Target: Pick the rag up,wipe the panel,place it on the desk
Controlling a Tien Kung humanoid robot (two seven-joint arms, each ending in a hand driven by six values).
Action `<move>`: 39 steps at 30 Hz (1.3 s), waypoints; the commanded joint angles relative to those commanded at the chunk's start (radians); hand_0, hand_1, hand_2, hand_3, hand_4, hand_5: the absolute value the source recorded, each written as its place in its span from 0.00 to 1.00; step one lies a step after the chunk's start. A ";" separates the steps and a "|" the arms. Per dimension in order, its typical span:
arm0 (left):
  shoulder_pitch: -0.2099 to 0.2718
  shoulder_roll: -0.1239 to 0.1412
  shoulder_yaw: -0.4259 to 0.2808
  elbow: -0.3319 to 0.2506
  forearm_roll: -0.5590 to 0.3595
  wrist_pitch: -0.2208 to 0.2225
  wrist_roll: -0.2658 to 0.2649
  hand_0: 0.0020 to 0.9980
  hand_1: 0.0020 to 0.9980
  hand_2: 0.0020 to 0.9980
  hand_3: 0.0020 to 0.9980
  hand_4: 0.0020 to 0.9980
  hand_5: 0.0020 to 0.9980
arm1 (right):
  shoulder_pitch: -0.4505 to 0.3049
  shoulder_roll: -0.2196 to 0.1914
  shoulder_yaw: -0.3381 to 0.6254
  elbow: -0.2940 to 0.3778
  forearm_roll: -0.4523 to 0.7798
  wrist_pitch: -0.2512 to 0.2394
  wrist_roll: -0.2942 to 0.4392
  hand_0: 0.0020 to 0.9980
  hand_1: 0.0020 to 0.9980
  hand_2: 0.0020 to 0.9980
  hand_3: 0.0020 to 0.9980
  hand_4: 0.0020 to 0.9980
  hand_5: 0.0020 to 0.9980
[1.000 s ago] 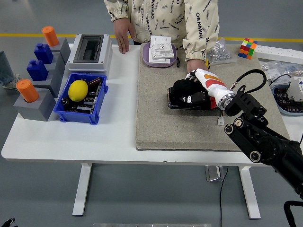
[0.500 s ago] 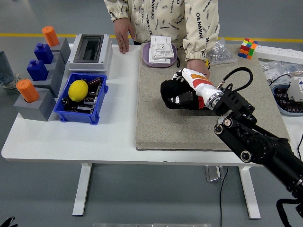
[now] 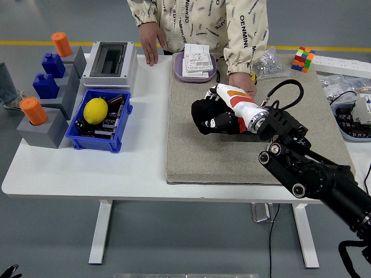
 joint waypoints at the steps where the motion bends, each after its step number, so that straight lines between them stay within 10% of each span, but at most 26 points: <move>1: 0.001 0.000 0.000 0.000 0.000 0.000 0.000 0.72 0.72 0.77 0.62 0.69 0.56 | -0.002 0.000 0.000 -0.001 0.000 0.000 0.000 0.33 0.41 0.45 0.45 0.93 0.00; 9: 0.000 -0.001 -0.003 0.000 0.004 -0.003 -0.003 0.72 0.72 0.77 0.62 0.69 0.56 | -0.010 -0.004 0.007 0.000 0.002 0.004 -0.002 0.33 0.41 0.45 0.45 0.93 0.00; 39: 0.022 -0.003 -0.017 0.000 0.019 -0.004 -0.003 0.72 0.72 0.77 0.62 0.69 0.56 | -0.083 -0.257 0.095 0.004 -0.007 0.014 -0.008 0.33 0.41 0.45 0.45 0.94 0.00</move>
